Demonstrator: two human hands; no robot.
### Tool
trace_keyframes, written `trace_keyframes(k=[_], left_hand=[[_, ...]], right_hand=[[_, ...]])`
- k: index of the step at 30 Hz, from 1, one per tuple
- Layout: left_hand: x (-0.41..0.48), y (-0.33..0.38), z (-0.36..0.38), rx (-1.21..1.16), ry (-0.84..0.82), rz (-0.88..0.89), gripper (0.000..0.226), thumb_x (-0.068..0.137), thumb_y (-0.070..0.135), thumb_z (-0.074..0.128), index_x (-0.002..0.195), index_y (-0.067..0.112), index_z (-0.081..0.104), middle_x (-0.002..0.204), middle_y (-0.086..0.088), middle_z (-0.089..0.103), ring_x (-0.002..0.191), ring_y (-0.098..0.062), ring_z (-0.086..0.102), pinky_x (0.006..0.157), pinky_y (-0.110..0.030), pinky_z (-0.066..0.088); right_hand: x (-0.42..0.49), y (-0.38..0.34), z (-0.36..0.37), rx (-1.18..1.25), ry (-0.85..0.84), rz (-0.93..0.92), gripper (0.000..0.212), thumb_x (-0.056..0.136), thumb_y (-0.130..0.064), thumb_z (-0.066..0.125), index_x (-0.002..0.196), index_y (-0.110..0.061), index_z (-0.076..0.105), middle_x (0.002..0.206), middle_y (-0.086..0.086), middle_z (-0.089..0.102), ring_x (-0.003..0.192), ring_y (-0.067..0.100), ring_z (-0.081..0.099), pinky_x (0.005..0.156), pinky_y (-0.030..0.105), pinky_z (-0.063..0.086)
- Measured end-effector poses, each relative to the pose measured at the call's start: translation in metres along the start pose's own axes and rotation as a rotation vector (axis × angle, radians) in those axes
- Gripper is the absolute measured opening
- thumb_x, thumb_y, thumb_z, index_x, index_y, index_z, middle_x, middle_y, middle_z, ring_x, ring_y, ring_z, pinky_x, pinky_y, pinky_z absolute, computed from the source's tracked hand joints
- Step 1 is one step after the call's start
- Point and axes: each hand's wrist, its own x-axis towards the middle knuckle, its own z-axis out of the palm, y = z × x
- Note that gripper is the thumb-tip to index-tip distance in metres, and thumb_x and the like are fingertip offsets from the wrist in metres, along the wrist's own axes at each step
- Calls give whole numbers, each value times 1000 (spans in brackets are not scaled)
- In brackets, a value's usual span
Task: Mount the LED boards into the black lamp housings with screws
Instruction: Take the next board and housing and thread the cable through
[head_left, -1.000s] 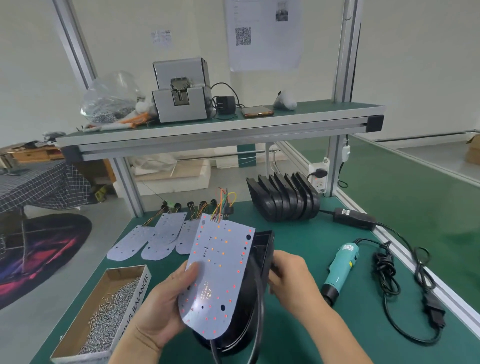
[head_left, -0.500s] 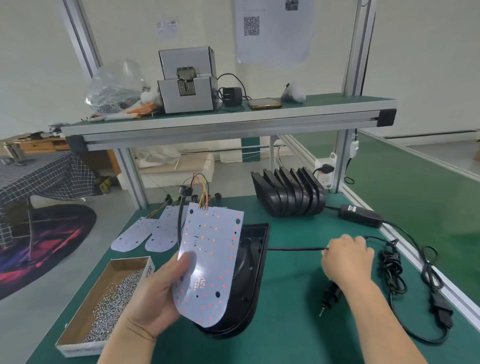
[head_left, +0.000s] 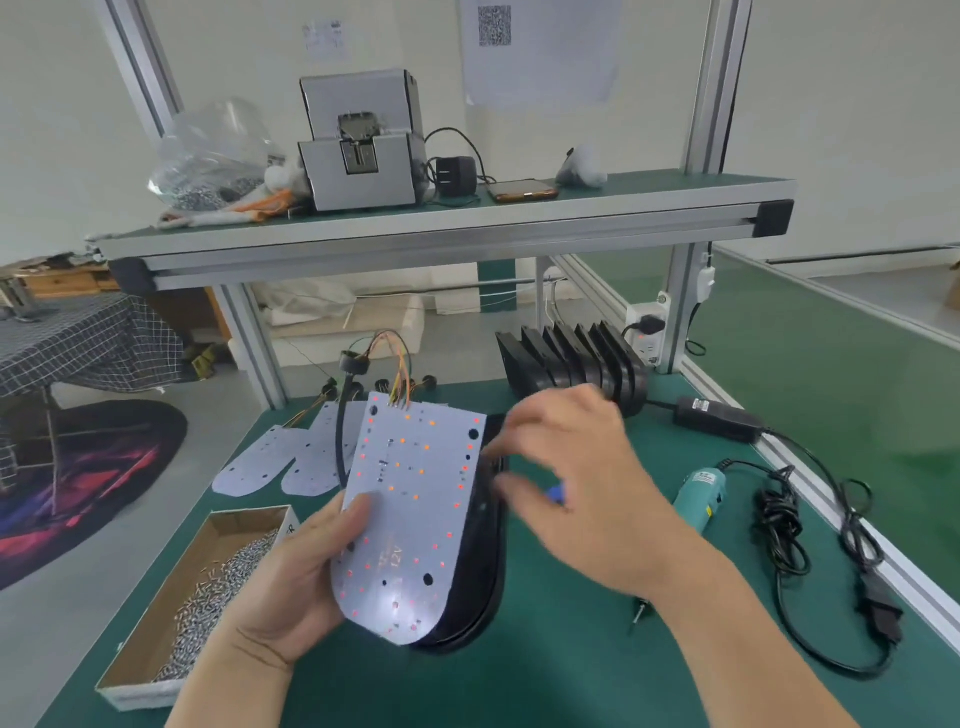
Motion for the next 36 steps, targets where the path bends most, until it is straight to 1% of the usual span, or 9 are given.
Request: trace_keyframes(k=[4, 8, 12, 15, 20, 24, 27, 32, 36], left_hand=[[2, 3, 12, 92, -22, -11, 35, 91, 23, 57, 118, 8, 73, 115, -16, 73, 99, -30, 74, 75, -36, 60], [-1, 6, 18, 187, -65, -31, 43, 84, 34, 75, 120, 11, 72, 118, -17, 72, 102, -30, 73, 78, -36, 59], [-3, 11, 23, 274, -122, -56, 55, 73, 43, 86, 116, 11, 74, 114, -16, 74, 100, -30, 74, 78, -34, 59], [-1, 11, 27, 309, -122, -42, 39, 82, 33, 72, 110, 6, 75, 107, -17, 75, 93, -28, 75, 74, -31, 59], [0, 16, 35, 369, -74, 58, 44, 79, 33, 70, 109, 1, 74, 112, -25, 72, 96, -36, 73, 79, -38, 60], [-2, 20, 32, 295, -10, 68, 47, 72, 35, 77, 102, -2, 75, 103, -26, 74, 86, -35, 74, 68, -36, 60], [-8, 22, 29, 277, -4, 64, 60, 58, 45, 92, 98, 2, 78, 97, -21, 75, 81, -32, 75, 64, -35, 60], [-7, 21, 30, 269, -9, 82, 66, 57, 48, 93, 106, 6, 77, 103, -20, 75, 87, -33, 75, 69, -37, 61], [-7, 21, 26, 204, 77, 215, 32, 81, 32, 69, 106, 14, 79, 105, -14, 77, 91, -27, 76, 71, -34, 62]], right_hand=[[3, -18, 23, -351, -331, -164, 6, 88, -29, 55, 85, -29, 60, 97, -10, 50, 98, 20, 40, 91, 38, 33], [3, -22, 28, -474, -150, -171, 36, 70, -8, 58, 67, -26, 27, 71, -9, 26, 72, 16, 24, 68, 29, 23], [17, -16, 20, -392, 48, 52, 20, 72, -10, 57, 66, -22, 42, 57, -6, 40, 56, 22, 38, 61, 33, 31], [22, -6, 12, -141, 109, 230, 9, 85, -13, 49, 84, -16, 58, 64, -1, 56, 64, 25, 46, 73, 40, 36], [58, 14, 7, -150, -358, 339, 17, 95, -21, 59, 104, -31, 68, 81, -16, 37, 108, 23, 43, 98, 36, 35], [39, 36, -2, 650, -121, 134, 48, 88, -23, 65, 129, -48, 60, 140, -19, 49, 139, 3, 35, 108, 15, 33], [23, 53, 1, 1140, 67, 305, 62, 84, 0, 50, 131, -38, 62, 143, -11, 56, 130, 14, 50, 92, 29, 47], [7, 32, 35, 761, -431, 275, 27, 82, -29, 58, 96, -46, 73, 91, -22, 74, 73, -5, 62, 67, 16, 50], [11, 47, 44, 242, -150, 214, 18, 88, -9, 39, 80, -22, 50, 72, -8, 60, 60, 8, 52, 56, 30, 46]])
